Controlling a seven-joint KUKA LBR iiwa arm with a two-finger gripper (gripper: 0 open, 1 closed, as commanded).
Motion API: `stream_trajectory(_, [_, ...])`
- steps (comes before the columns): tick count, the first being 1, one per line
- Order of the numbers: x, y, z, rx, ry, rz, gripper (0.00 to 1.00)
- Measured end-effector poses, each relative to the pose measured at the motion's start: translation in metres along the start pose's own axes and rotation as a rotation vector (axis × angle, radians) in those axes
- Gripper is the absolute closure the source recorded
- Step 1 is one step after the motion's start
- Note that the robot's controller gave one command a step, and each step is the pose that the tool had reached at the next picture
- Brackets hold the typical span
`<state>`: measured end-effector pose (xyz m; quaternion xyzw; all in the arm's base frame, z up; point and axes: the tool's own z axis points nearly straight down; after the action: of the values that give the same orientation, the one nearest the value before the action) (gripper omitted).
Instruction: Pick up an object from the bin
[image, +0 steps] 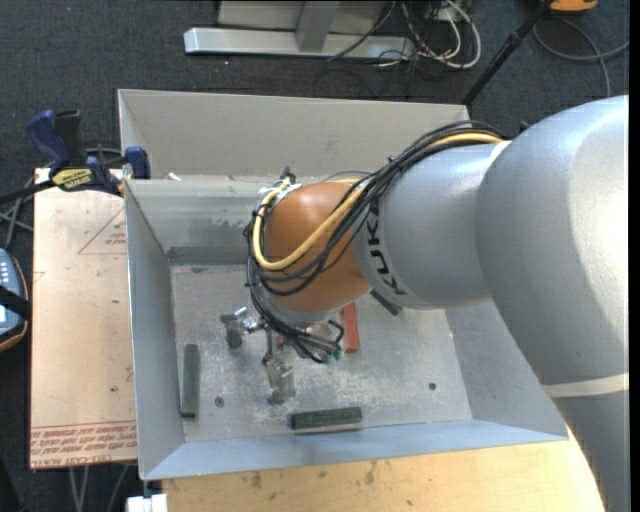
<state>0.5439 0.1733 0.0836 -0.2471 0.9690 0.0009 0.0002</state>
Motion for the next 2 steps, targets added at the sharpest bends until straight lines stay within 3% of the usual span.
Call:
stream_trajectory(1, [0.000, 0.000, 0.000, 0.000, 0.000, 0.000, 0.00])
stream_trajectory(2, [0.028, -0.034, -0.048, -0.003, 0.006, 0.031, 0.00])
